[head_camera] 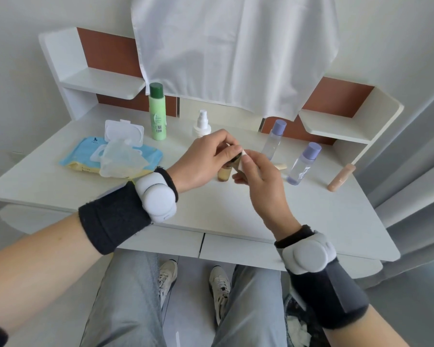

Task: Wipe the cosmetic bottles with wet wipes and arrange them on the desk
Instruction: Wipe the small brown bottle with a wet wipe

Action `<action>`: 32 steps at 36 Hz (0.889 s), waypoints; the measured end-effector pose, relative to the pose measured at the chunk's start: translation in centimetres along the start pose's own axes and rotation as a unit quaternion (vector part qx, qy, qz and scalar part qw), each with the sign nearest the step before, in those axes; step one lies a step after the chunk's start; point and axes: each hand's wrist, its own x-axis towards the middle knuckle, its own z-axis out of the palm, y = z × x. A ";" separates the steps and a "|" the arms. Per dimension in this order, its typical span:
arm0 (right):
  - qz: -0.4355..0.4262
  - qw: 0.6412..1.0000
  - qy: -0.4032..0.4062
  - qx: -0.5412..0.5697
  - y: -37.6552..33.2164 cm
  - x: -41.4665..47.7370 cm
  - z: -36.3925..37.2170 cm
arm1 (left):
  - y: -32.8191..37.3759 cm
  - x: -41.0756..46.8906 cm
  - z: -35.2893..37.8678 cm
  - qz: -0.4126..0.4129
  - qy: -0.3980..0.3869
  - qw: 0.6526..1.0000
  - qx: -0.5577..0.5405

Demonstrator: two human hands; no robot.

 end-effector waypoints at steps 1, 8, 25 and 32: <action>0.034 0.999 -0.016 0.035 -0.2 0.1 0.0 | 0.0 -0.1 0.0 0.017 -0.003 1.000 0.003; 0.232 0.920 -0.151 0.278 -1.3 0.5 -1.4 | -0.4 -0.2 -0.9 0.104 -0.057 0.992 0.037; -0.174 0.956 0.007 -0.237 1.4 -0.2 -0.3 | 0.0 -0.2 -1.1 -0.009 -0.102 0.994 0.031; 0.114 0.969 -0.203 0.084 -0.5 0.5 -1.4 | -0.4 -1.2 -1.5 0.076 -0.104 0.990 0.059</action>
